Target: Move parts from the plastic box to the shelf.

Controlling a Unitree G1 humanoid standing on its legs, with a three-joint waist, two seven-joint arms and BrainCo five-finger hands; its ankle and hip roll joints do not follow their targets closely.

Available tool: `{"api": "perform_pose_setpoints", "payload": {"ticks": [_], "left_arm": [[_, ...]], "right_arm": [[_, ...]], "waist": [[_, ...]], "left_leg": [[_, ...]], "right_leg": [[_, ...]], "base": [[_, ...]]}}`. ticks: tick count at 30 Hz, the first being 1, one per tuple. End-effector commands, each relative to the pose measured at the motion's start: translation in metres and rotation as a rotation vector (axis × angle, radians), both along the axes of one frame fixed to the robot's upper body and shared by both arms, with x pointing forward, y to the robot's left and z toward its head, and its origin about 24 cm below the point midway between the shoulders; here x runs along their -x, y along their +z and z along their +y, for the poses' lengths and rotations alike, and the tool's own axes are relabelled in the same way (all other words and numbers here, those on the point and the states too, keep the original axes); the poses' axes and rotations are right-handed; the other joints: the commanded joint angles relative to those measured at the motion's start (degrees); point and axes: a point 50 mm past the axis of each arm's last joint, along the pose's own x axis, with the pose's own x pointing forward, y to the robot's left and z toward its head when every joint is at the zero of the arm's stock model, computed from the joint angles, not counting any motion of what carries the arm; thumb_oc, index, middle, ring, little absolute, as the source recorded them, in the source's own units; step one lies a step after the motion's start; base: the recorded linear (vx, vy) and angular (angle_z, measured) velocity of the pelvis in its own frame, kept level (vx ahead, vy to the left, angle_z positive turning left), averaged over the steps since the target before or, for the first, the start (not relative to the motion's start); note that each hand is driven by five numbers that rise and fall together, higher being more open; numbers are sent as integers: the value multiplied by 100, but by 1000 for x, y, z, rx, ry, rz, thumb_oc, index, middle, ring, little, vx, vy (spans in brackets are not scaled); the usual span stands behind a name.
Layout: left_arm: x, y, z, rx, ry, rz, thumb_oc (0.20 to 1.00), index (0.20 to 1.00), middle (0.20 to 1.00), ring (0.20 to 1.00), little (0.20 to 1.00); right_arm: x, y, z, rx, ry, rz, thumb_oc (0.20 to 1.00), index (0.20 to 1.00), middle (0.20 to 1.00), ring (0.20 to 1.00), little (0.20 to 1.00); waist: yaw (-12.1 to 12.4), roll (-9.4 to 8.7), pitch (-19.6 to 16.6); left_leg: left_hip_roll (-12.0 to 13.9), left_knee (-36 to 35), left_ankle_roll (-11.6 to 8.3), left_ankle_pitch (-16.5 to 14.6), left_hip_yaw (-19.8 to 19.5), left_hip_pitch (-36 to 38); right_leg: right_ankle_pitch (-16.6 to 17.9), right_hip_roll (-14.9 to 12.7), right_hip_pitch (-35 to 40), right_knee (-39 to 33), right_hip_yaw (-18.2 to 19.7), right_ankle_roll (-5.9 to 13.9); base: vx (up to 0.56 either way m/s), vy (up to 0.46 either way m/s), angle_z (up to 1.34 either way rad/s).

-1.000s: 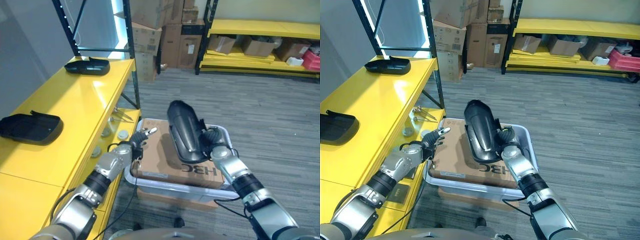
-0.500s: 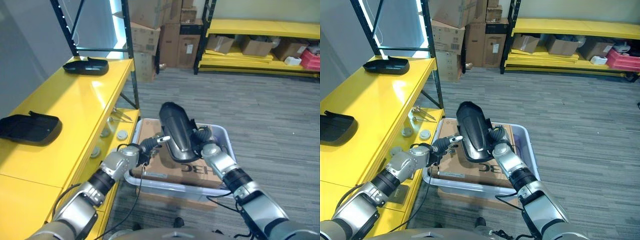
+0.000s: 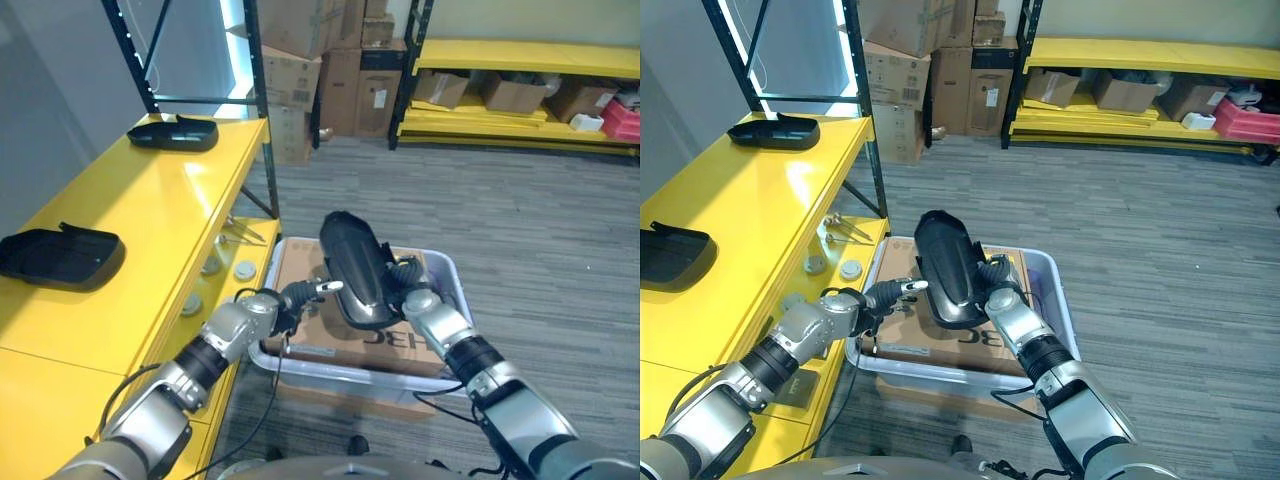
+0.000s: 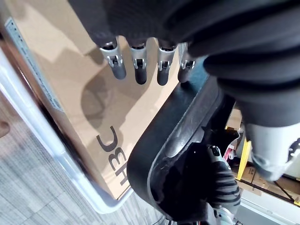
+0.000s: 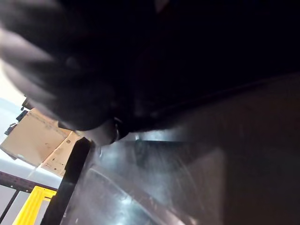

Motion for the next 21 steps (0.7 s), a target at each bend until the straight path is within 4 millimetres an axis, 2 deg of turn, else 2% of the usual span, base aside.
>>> {"api": "perform_pose_setpoints", "payload": {"ticks": [1,5,10,13,17,21], "left_arm": [[-10,34,-39,158,-123,-35,1000,1000,1000,1000,1000],[-3,54,-56,359,-132,12,1000,1000,1000,1000,1000],[3,64,-68,461,-86,-12,1000,1000,1000,1000,1000],[0,64,-62,497,-8,-3,1000,1000,1000,1000,1000],[-8,55,-47,417,78,-72,1000,1000,1000,1000,1000],[-12,49,-40,413,114,-67,1000,1000,1000,1000,1000]], "right_arm": [[-42,78,22,-12,67,-261,200,200,200,200,200],[-43,81,21,-40,60,-274,200,200,200,200,200],[-43,80,26,-94,51,-318,200,200,200,200,200],[-42,88,23,-130,32,-367,200,200,200,200,200],[-41,105,17,-183,1,-457,200,200,200,200,200],[-41,118,15,-209,-2,-506,200,200,200,200,200]], "waist": [[140,-20,-256],[155,-27,-250],[164,-48,-243],[160,-58,-250],[165,-80,-242],[164,-102,-242]], "left_leg": [[112,269,-69,-360,18,-46],[108,271,-67,-360,14,-48],[116,249,-66,-345,24,-39],[121,222,-68,-342,34,-29],[128,218,-69,-338,34,-30],[124,207,-66,-347,30,-19]], "right_leg": [[-26,-188,26,3,-171,449],[-18,-198,40,0,-198,440],[-18,-185,53,-9,-207,422],[-28,-176,57,-20,-211,416],[-33,-165,61,-22,-227,412],[-37,-164,73,-30,-237,417]], "base": [[0,0,0],[0,0,0],[0,0,0],[0,0,0],[0,0,0],[0,0,0]]}}
